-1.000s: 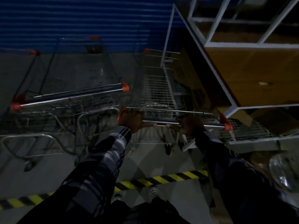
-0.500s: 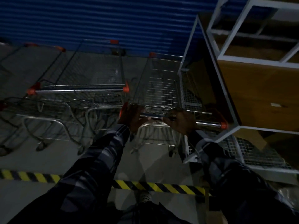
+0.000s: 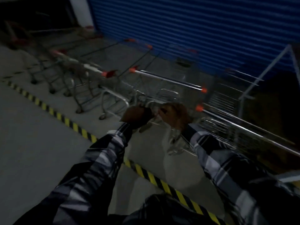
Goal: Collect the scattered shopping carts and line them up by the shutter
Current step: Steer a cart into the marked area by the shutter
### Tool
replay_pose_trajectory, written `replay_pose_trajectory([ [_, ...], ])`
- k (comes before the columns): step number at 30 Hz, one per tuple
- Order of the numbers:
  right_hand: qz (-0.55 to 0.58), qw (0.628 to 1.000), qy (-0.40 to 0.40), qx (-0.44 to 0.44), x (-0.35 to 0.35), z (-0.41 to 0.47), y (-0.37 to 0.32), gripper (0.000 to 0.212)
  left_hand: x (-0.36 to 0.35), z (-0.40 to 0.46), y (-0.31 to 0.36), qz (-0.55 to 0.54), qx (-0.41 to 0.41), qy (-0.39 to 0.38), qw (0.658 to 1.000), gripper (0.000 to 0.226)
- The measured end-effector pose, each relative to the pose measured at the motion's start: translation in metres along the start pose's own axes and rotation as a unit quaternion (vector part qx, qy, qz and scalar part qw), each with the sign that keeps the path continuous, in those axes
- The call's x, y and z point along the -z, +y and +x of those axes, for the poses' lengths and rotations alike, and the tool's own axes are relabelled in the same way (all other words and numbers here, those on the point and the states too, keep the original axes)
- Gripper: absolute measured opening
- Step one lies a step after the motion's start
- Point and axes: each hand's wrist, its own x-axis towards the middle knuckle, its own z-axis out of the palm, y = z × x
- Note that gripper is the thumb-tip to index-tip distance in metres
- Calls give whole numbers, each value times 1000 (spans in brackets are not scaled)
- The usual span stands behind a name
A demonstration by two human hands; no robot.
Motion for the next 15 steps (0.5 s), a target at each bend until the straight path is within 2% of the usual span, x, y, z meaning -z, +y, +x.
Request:
replay_pose_trajectory([
  [4,70,991,-35,111,-48,32,-134,21,15,-106,-115,-35,109,28,993,41],
  [7,98,972,-57,207,-90,56,-234,21,25,-185,-197,-50,169,17,984,31],
  [10,142,957,-83,240,-124,80,-330,22,41,-256,-265,-35,237,-9,971,31],
  [15,166,943,-126,259,-169,111,-468,24,74,-344,-368,-52,316,35,947,28],
])
